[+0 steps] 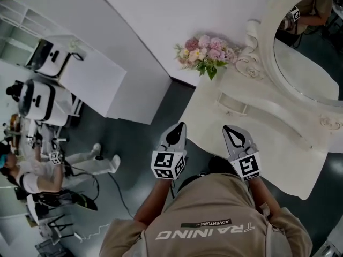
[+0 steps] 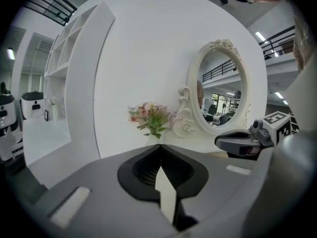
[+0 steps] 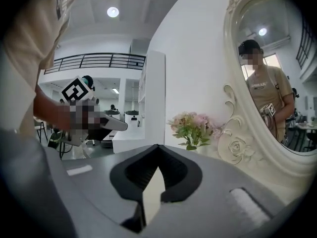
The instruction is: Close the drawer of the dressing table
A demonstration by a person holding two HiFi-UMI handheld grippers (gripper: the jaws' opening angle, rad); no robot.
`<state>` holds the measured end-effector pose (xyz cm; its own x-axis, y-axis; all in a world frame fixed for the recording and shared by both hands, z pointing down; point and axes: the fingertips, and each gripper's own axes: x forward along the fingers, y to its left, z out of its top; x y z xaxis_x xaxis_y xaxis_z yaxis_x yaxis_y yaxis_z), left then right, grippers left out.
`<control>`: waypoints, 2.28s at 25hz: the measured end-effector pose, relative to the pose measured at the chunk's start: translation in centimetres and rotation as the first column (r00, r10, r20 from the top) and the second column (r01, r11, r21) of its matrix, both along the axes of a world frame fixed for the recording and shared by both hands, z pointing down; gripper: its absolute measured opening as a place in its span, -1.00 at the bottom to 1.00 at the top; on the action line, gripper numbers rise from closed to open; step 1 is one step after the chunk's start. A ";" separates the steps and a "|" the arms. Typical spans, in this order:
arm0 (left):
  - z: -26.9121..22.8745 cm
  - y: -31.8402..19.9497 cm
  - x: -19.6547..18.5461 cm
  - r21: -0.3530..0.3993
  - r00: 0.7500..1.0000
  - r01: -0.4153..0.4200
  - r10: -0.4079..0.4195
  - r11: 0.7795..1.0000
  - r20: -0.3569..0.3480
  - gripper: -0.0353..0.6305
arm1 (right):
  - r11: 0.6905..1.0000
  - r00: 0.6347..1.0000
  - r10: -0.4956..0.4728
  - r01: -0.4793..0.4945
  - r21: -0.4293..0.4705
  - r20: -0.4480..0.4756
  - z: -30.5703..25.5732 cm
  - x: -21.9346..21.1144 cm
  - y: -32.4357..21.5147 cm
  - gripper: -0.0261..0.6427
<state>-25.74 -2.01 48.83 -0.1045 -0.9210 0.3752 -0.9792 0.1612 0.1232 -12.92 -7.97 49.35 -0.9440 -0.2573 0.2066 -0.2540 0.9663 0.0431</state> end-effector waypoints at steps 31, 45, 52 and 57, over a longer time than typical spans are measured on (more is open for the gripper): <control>8.0 -13.8 8.9 -0.175 0.900 -0.435 0.423 0.883 -0.102 -0.84 | 0.852 0.860 0.511 -0.507 -0.131 -0.004 1.1 9.7 -8.6 -0.92; 16.9 -14.2 11.7 -0.345 0.869 -0.494 0.449 0.798 -0.207 -0.84 | 0.830 0.840 0.539 -0.542 -0.133 -0.062 3.4 11.4 -9.1 -0.92; 21.0 -14.2 12.5 -0.434 0.876 -0.481 0.416 0.761 -0.243 -0.84 | 0.836 0.847 0.526 -0.532 -0.136 -0.079 4.3 12.4 -10.1 -0.92; 22.7 -14.2 12.3 -0.480 0.888 -0.460 0.385 0.747 -0.252 -0.84 | 0.838 0.851 0.520 -0.525 -0.149 -0.074 4.4 12.7 -10.4 -0.91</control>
